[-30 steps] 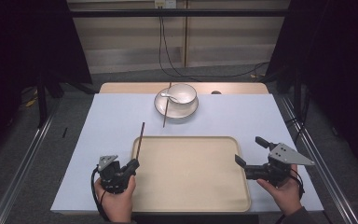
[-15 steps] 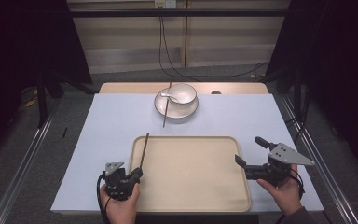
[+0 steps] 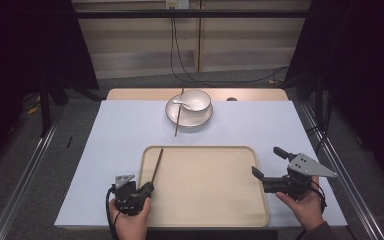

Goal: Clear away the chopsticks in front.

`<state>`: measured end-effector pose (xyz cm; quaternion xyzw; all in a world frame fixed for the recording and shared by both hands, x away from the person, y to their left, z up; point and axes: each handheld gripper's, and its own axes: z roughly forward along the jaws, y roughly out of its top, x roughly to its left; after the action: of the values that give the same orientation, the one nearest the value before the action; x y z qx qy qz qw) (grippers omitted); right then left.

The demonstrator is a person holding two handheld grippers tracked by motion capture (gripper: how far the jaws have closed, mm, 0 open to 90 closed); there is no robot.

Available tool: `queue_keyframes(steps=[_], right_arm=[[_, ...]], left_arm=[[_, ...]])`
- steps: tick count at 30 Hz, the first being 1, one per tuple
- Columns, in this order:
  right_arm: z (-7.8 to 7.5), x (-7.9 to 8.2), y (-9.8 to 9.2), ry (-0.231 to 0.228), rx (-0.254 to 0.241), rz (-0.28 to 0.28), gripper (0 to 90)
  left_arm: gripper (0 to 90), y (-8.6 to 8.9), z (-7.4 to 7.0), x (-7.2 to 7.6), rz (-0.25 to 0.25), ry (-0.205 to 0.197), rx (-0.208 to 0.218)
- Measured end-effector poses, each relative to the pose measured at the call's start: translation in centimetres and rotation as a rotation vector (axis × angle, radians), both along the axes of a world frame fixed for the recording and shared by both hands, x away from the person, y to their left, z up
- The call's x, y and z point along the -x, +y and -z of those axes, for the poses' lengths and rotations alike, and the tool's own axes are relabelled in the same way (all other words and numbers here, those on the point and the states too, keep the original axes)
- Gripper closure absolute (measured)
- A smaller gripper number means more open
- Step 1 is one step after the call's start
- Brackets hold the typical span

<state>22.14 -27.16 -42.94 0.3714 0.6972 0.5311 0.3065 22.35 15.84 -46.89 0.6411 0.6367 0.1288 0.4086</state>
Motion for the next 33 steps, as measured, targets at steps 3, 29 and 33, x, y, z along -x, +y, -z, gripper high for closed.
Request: queue_keyframes(steps=[3, 29, 33], right_arm=[[0.0, 0.0, 0.0, 0.0, 0.005, -0.005, 3.8], [0.0, 0.0, -0.1, -0.004, -0.001, -0.001, 4.0], [0.0, 0.0, -0.1, -0.004, 0.0, 0.006, 4.0]], left_arm=[[84.9, -0.1, 0.1, 0.0, 0.005, 0.004, 0.005], [44.0, -1.5, -5.2, -6.0, 0.1, -0.251, -0.009], [37.4, -1.8, -5.7, -8.2, 0.11, -0.286, -0.002]])
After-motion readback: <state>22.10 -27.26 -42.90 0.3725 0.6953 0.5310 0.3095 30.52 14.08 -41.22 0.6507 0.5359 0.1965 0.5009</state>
